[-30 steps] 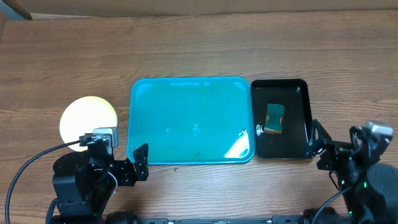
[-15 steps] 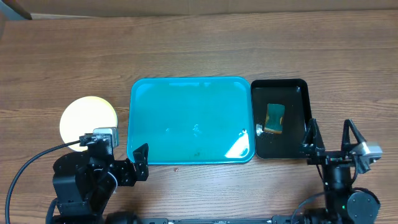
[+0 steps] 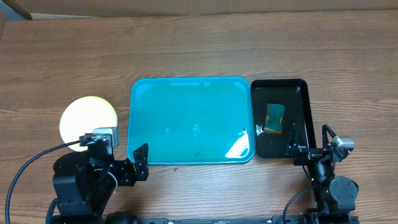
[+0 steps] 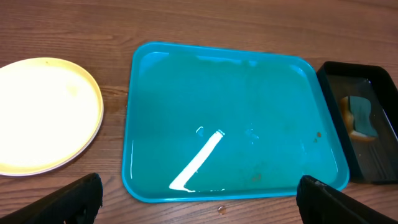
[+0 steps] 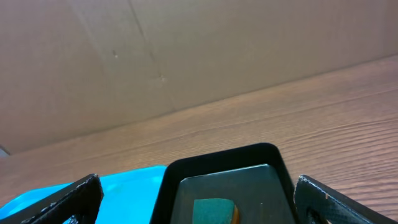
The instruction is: Clean dirty plates on tray and stack at the side
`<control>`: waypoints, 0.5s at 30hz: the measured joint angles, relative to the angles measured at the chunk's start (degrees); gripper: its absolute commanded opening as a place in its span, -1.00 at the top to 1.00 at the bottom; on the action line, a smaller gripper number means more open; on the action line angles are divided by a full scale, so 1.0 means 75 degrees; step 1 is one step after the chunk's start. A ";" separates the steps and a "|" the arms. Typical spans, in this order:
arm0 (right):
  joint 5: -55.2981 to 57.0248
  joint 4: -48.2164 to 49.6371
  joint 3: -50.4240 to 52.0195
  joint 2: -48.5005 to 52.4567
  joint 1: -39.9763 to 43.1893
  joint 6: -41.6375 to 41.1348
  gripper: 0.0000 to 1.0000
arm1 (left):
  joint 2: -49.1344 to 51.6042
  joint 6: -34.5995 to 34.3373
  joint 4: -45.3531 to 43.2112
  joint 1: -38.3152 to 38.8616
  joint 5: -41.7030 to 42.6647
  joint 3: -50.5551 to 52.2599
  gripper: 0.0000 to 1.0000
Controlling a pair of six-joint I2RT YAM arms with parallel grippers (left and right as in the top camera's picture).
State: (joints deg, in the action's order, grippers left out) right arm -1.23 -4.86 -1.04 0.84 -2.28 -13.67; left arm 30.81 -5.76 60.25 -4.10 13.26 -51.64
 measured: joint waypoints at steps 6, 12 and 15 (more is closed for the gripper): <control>-0.0041 0.0006 0.0000 0.0000 0.0000 0.0000 -1.00 | 0.0000 0.0000 0.0000 0.0000 0.0000 0.0000 -1.00; -0.0058 0.0003 0.0000 0.0000 0.0000 0.0006 -1.00 | 0.0000 0.0000 0.0000 0.0000 0.0000 0.0000 -0.99; -0.0058 0.0003 0.0000 0.0000 0.0000 0.0006 -1.00 | 0.0000 0.0000 0.0000 0.0000 0.0000 0.0000 -0.99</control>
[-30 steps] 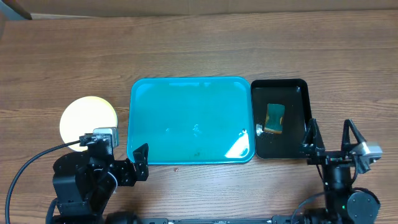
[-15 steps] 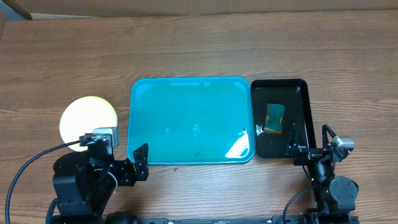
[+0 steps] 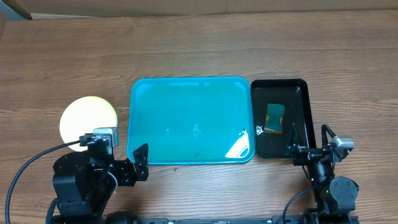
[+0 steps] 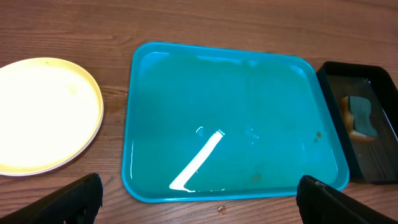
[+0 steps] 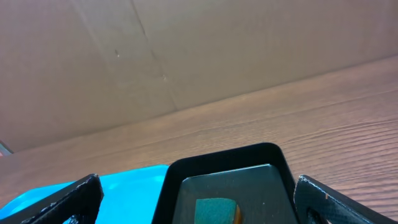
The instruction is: Clean dirty plates on tray and stack at the side
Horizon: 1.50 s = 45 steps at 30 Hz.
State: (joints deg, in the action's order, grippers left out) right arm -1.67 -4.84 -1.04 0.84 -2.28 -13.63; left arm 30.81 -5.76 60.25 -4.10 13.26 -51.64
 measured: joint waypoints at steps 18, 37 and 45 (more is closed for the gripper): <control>-0.0003 -0.0003 0.0000 0.0000 0.0000 -0.0003 -1.00 | 0.0000 0.0000 0.0000 0.0000 0.0000 0.0000 -0.99; -0.0006 0.0000 0.0000 0.0000 0.0000 -0.0006 -1.00 | -0.0638 0.0067 0.0061 0.0000 -0.0391 0.0184 -0.99; -0.0003 -0.0003 0.0000 0.0000 0.0000 -0.0003 -1.00 | -0.2483 0.0172 -0.1702 0.0087 -0.0662 0.2261 -1.00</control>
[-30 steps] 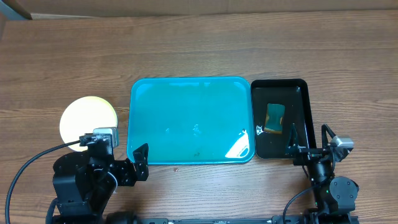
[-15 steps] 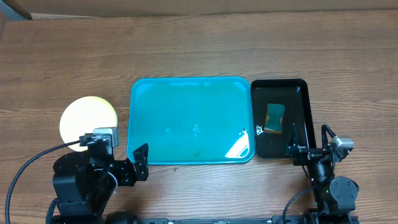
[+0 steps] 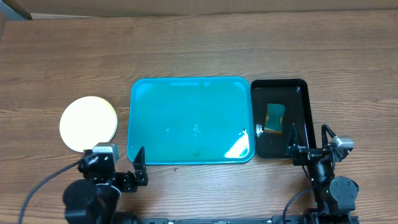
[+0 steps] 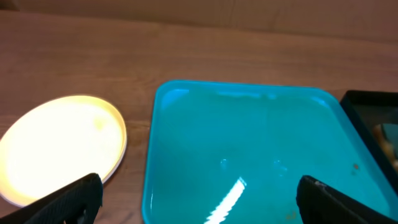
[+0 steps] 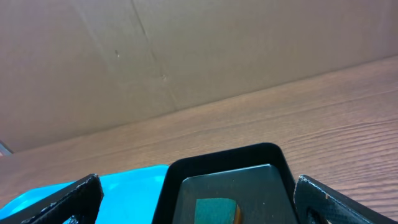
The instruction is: Clean dirty plates on tray and stack at the side
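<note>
A pale yellow plate point(image 3: 89, 122) lies on the wood to the left of the blue tray point(image 3: 190, 120), apart from it; the tray holds only a wet sheen and small specks. The left wrist view shows the same plate point(image 4: 59, 146) and tray point(image 4: 261, 155). My left gripper point(image 3: 121, 171) stands open at the front edge, below the plate and the tray's left corner, holding nothing. My right gripper point(image 3: 309, 144) is open at the front of the black bin point(image 3: 281, 118), where a green sponge point(image 3: 275, 117) lies. The right wrist view looks over that sponge point(image 5: 216, 210).
A cardboard wall point(image 5: 186, 56) runs along the far side of the table. The black bin point(image 5: 224, 186) touches the tray's right edge. A tiny crumb point(image 3: 175, 168) lies on the wood in front of the tray.
My left arm has pulled back toward the front edge and sits lower, its camera now looking more level across plate and tray. The right arm, plate, tray and sponge have not moved.
At both earlier moments my left gripper stood open near the plate's front edge and the right stood open at the bin, nothing changing between them. By now the left arm has drawn back to the table's front, uncovering the whole plate.
</note>
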`<control>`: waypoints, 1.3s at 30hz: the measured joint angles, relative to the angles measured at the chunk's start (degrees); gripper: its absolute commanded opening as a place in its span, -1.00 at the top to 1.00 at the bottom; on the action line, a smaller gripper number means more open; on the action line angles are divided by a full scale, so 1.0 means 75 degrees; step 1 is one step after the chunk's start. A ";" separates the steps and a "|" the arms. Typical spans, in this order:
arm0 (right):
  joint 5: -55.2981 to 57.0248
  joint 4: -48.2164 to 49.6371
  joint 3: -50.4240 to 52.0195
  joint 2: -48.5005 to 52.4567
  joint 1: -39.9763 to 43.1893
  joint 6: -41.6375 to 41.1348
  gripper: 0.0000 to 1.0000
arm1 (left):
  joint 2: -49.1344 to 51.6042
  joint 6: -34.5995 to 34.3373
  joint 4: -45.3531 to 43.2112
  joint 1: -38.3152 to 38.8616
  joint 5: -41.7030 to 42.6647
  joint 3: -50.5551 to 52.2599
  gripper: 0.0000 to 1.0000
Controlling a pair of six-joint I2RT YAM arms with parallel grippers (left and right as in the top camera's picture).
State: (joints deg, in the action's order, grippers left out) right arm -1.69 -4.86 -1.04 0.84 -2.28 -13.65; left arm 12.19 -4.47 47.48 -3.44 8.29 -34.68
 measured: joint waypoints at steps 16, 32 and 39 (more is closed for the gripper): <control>0.0000 0.0009 0.0000 0.0000 0.0000 0.0000 -1.00 | -0.1507 -0.0501 -0.6735 0.0714 -0.0067 0.4237 -1.00; -0.0003 0.0009 0.0000 0.0000 0.0000 -0.0003 -1.00 | -0.1524 -0.0589 -0.5846 0.0714 -0.0085 0.4561 -1.00; -0.0003 0.0006 0.0000 0.0000 0.0000 0.0000 -1.00 | -0.1524 -0.0589 -0.5846 0.0714 -0.0085 0.4561 -1.00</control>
